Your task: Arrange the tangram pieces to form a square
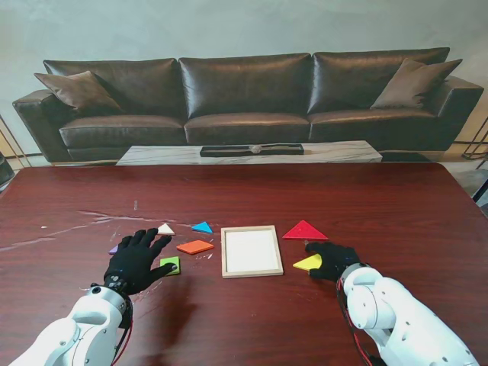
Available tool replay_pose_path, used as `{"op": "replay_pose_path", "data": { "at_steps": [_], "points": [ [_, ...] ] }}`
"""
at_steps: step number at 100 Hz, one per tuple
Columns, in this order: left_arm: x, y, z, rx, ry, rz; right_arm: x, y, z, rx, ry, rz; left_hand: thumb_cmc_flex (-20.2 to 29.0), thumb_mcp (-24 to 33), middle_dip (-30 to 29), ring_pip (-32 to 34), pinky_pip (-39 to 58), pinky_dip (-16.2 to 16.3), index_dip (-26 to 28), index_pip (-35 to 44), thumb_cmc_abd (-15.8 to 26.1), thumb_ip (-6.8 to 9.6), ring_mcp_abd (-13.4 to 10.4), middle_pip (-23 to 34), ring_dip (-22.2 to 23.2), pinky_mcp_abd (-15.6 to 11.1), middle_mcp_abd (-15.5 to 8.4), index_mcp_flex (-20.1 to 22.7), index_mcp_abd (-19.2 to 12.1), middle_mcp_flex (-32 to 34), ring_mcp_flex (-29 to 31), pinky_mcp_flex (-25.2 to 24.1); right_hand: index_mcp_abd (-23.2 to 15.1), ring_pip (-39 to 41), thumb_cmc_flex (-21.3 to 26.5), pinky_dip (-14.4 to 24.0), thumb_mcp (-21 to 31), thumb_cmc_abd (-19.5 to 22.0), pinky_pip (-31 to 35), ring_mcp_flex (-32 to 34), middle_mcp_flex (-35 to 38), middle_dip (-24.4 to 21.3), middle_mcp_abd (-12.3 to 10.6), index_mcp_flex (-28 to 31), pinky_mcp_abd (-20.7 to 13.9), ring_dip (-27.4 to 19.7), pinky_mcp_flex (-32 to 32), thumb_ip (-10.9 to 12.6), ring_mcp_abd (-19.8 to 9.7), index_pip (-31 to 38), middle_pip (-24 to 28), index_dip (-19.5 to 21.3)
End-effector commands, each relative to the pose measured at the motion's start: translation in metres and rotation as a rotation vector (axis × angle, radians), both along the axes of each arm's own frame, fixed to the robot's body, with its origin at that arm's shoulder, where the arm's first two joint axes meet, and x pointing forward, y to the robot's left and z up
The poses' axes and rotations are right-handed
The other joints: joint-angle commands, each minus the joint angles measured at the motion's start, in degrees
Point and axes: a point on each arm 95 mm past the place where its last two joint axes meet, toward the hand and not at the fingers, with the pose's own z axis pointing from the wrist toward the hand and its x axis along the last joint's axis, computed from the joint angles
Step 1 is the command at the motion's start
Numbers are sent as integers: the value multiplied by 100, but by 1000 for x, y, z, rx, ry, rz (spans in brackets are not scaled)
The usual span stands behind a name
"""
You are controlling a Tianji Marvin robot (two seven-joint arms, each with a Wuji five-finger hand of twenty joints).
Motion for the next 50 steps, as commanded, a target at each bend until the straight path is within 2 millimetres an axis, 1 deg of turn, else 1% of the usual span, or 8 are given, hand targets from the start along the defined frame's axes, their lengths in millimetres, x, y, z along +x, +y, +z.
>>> {"op": "replay_pose_path", "data": {
  "at_steps": [1, 9, 24, 36, 50],
  "points": [
    [-1, -1, 2, -2, -5, 1, -8, -2, -16, -13, 48, 2, 223, -65, 35, -26, -5, 71, 61, 73, 191, 252, -112, -26, 35, -12, 4, 129, -27, -114, 7, 3, -78, 171, -94, 102, 187, -184, 24, 384, 0, 120, 53, -200, -120, 58, 177, -108, -270, 111, 229, 42],
    [-1, -1, 2, -2, -5, 0, -8, -2, -21, -12, 50, -2, 234, -69, 36, -22, 5, 69, 61, 76, 185, 252, -114, -21, 37, -14, 7, 132, -26, -114, 13, 3, -48, 205, -2, 80, 311, -232, -13, 453, 4, 169, 75, -192, -158, 73, 294, -116, -317, 188, 345, 61],
    [-1, -1, 2, 0, -7, 3, -9, -1, -29, -12, 70, 3, 260, -65, 36, -14, 22, 67, 61, 80, 178, 255, -113, -15, 40, -18, 9, 138, -29, -112, 24, 7, -8, 243, -43, -17, 429, -282, -175, 506, -18, 231, 113, -201, -263, 100, 488, -149, -436, 346, 521, 70],
    [-2, -1, 2, 4, -7, 7, -10, 1, -36, -8, 96, 13, 281, -63, 37, -14, 38, 65, 61, 85, 174, 257, -110, -12, 40, -14, 13, 147, -24, -121, 18, 5, 40, 262, -47, -60, 448, -304, -237, 553, 31, 254, 130, -192, -343, 110, 581, -157, -610, 387, 588, 58],
    [-2, -1, 3, 4, -11, 11, -13, 1, -43, -3, 133, 24, 290, -65, 37, -8, 59, 61, 61, 90, 170, 258, -118, -5, 42, -19, 6, 153, -29, -119, 25, 2, 51, 242, -155, -169, 443, -317, -413, 486, 8, 252, 142, -195, -349, 111, 627, -173, -653, 425, 601, 23]
  ]
}}
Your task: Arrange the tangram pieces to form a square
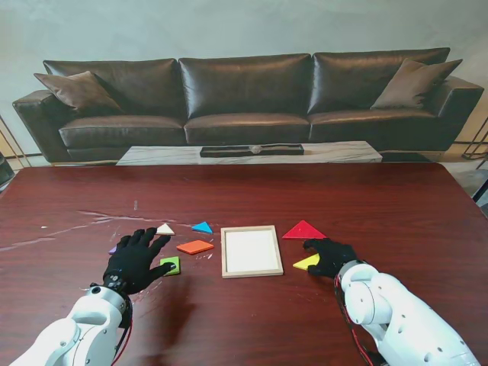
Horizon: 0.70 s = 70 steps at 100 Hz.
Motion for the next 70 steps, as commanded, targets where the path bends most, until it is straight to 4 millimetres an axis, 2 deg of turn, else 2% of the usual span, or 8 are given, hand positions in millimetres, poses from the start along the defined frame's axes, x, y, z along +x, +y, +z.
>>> {"op": "replay_pose_path", "data": {
  "at_steps": [1, 17, 39, 70],
  "points": [
    [-2, -1, 1, -5, -4, 2, -23, -2, -38, -6, 129, 9, 217, -78, 32, -8, 32, 61, 60, 88, 171, 258, -113, -4, 42, -18, 7, 151, -26, -118, 11, -4, 49, 342, -167, 17, 66, -155, -3, 373, 73, 26, -60, -193, -444, 121, 446, -125, -700, 57, 84, 11],
    [-2, -1, 2, -5, -6, 3, -28, -4, -42, -5, 152, 16, 220, -79, 31, -5, 51, 56, 59, 89, 170, 258, -111, -4, 43, -19, 23, 149, -31, -134, 11, -3, 272, 330, -366, -47, -6, -128, -104, 303, 75, 10, -29, 127, -493, 119, 417, -131, -764, 100, 59, -30],
    [-2, -2, 2, -5, -6, 1, -34, -7, -43, -18, 199, 35, 233, -78, 31, -4, 68, 47, 61, 102, 169, 259, -118, 3, 43, -24, 21, 173, -44, -136, 12, -9, 162, 347, -518, 6, -267, -5, -28, 142, 8, -26, -68, 694, -501, 130, 182, -106, -844, 167, -15, -130],
    [2, -6, 1, -6, 4, -22, -41, 2, -43, -71, 217, 55, 250, -78, 32, 1, 89, 34, 64, 114, 172, 259, -124, 10, 44, -24, 12, 187, -53, -134, 17, -15, 251, 499, -426, 250, -265, -15, 366, 169, 25, 11, -73, 551, -494, 206, 17, -80, -871, 350, 68, -35]
  ]
}}
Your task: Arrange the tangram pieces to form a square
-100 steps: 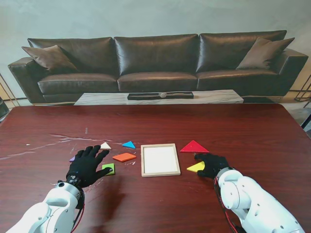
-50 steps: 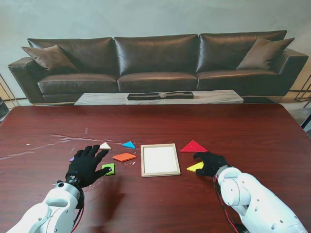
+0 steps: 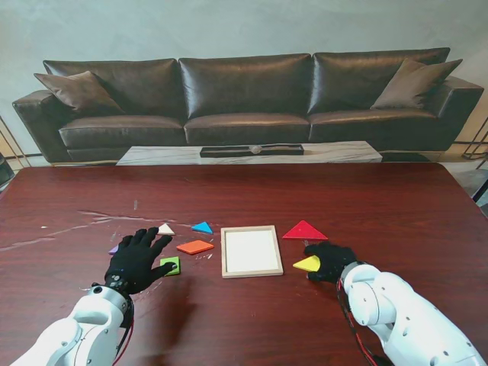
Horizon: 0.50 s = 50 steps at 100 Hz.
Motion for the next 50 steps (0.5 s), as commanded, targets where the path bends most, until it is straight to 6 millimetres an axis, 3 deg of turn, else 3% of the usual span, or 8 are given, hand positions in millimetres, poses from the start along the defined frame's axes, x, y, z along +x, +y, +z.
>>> {"op": "replay_pose_path", "data": {
  "at_steps": [1, 25, 50],
  "points": [
    [2, -3, 1, -5, 3, -13, -33, 3, -47, -7, 141, -4, 187, -83, 32, 2, 16, 33, 63, 43, 174, 259, -89, 11, 42, -24, 16, 121, -54, -131, 16, -15, 36, 936, -115, 415, -20, -20, 807, 506, 407, 296, -79, 493, -215, 317, 253, -15, -638, 738, 672, 238],
    [5, -5, 1, -14, 3, -28, -36, 10, -51, -24, 149, 0, 203, -80, 35, 6, 30, 25, 67, 56, 171, 261, -87, 20, 44, -26, 18, 142, -65, -110, 25, -12, 281, 1135, 258, 500, 340, -169, 855, 593, 327, 462, -98, 293, -401, 426, 317, -36, -782, 1246, 1087, 673],
    [5, -6, 2, -13, -6, -32, -47, 15, -57, -31, 164, 16, 237, -73, 38, 14, 45, 19, 70, 72, 150, 264, -89, 27, 46, -23, 24, 171, -65, -90, 48, -8, 464, 1782, 623, 383, 694, -305, 617, 918, 360, 780, -106, 10, -626, 772, 756, -66, -853, 2015, 1962, 1153]
  ]
}}
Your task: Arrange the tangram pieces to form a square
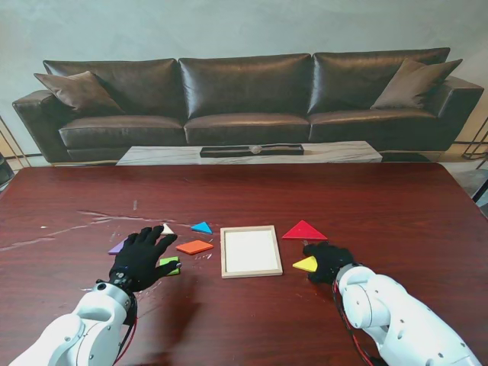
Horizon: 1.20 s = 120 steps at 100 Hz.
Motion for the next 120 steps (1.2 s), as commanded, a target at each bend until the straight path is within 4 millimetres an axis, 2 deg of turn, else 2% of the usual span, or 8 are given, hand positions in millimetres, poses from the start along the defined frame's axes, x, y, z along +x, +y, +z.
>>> {"op": "replay_pose_path", "data": {
  "at_steps": [1, 24, 37, 63, 74, 86, 107, 120],
  "points": [
    [0, -1, 1, -3, -5, -4, -44, 5, -55, -12, 173, 21, 241, -72, 38, 13, 7, 18, 70, 36, 147, 265, -80, 27, 39, -22, 24, 171, -41, -90, 45, -6, 206, 1765, 152, 357, 172, -185, 675, 930, 517, 702, -252, 455, -671, 785, 704, -69, -858, 1245, 1654, 513],
    [-1, 0, 2, -1, -9, 4, -51, 8, -60, -18, 194, 29, 261, -71, 40, 19, 17, 11, 70, 42, 134, 268, -84, 33, 41, -23, 28, 172, -51, -88, 54, -6, 262, 2754, 542, 28, 381, -280, 322, 1177, 502, 1155, -150, 363, -829, 1372, 1550, -62, -872, 1712, 2558, 721],
    [-2, 1, 3, 0, -11, 10, -53, 9, -62, -17, 202, 30, 274, -68, 41, 21, 26, 8, 69, 42, 126, 270, -86, 36, 42, -24, 29, 168, -56, -88, 58, 0, 265, 3448, 776, 137, 457, -331, 883, 1370, 584, 1472, -47, 343, -755, 1845, 1785, -45, -932, 1922, 2972, 806],
    [-3, 1, 3, 4, -15, 14, -54, 9, -64, -21, 207, 29, 309, -65, 43, 28, 43, 3, 71, 54, 96, 273, -85, 45, 44, -25, 25, 185, -62, -86, 64, 3, 193, 5070, 1132, 1823, 539, -402, 3436, 1782, 708, 2152, 49, 287, -624, 2899, 1222, -36, -1237, 2291, 3765, 938],
    [-3, 2, 4, 7, -15, 16, -53, 10, -63, -19, 205, 29, 333, -58, 43, 32, 51, 1, 71, 59, 84, 277, -91, 49, 46, -24, 29, 191, -63, -83, 72, 7, 183, 5747, 1384, 2190, 441, -550, 3916, 1942, 721, 2395, 65, 254, -670, 3233, 1289, -586, -1380, 2359, 4068, 961],
    [-3, 2, 4, 9, -16, 17, -52, 12, -63, -23, 207, 30, 355, -56, 46, 39, 63, 0, 72, 68, 70, 280, -89, 56, 48, -21, 31, 201, -59, -76, 85, 11, 170, 6674, 1602, 2526, 408, -617, 4455, 2126, 717, 2678, 226, 190, -802, 3553, 1387, -752, -1722, 2401, 4272, 979],
    [-3, 2, 4, 11, -17, 20, -50, 15, -62, -25, 211, 36, 386, -53, 48, 47, 84, -4, 73, 78, 55, 286, -107, 67, 51, -30, 28, 209, -73, -72, 100, 16, 136, 7222, 1523, 3042, 542, -420, 5297, 2824, 771, 4098, 315, 56, -1148, 5257, 1601, -174, -2360, 2394, 4564, 955],
    [-4, 2, 4, 14, -21, 22, -49, 15, -63, -30, 203, 41, 423, -48, 48, 50, 97, -6, 73, 86, 25, 290, -95, 74, 52, -20, 32, 215, -75, -67, 108, 19, 65, 7491, 1825, 3292, 470, -568, 5563, 3215, 1074, 4984, 115, 155, -1184, 5813, 1824, -590, -2559, 2369, 4750, 900]
  ]
}}
